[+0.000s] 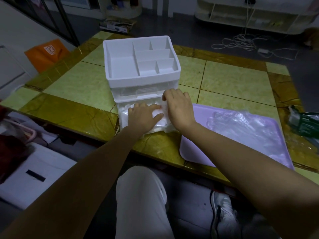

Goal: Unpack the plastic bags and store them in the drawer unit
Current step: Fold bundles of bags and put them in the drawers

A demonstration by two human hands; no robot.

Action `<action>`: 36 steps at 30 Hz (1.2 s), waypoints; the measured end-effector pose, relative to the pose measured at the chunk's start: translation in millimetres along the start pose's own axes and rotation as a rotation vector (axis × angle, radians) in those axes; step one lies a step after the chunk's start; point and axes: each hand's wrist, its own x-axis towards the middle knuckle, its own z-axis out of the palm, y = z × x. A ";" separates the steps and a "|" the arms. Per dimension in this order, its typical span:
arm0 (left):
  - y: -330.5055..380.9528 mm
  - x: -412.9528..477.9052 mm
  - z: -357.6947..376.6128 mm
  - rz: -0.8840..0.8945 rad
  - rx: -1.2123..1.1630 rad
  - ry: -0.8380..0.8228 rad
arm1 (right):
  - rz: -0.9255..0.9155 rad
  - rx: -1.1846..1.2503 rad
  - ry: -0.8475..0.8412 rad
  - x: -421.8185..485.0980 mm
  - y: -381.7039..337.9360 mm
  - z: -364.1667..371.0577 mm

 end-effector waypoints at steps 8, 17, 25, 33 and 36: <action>1.3 2.2 1.2 -0.027 0.051 0.014 | -0.080 -0.179 -0.263 -0.7 7.2 7.5; -0.7 -6.6 -3.8 0.015 -0.108 0.118 | -0.033 -0.124 -0.365 -1.8 4.8 7.2; 3.8 -16.2 -9.7 0.025 0.046 0.054 | 0.082 0.071 -0.320 -5.7 6.7 -10.8; -1.9 -24.6 -12.7 0.030 -0.109 0.029 | 0.019 -0.006 -0.486 -16.4 1.7 -5.9; -4.9 -34.3 -17.0 0.056 -0.106 0.125 | 0.021 0.091 -0.435 -24.8 7.6 -13.5</action>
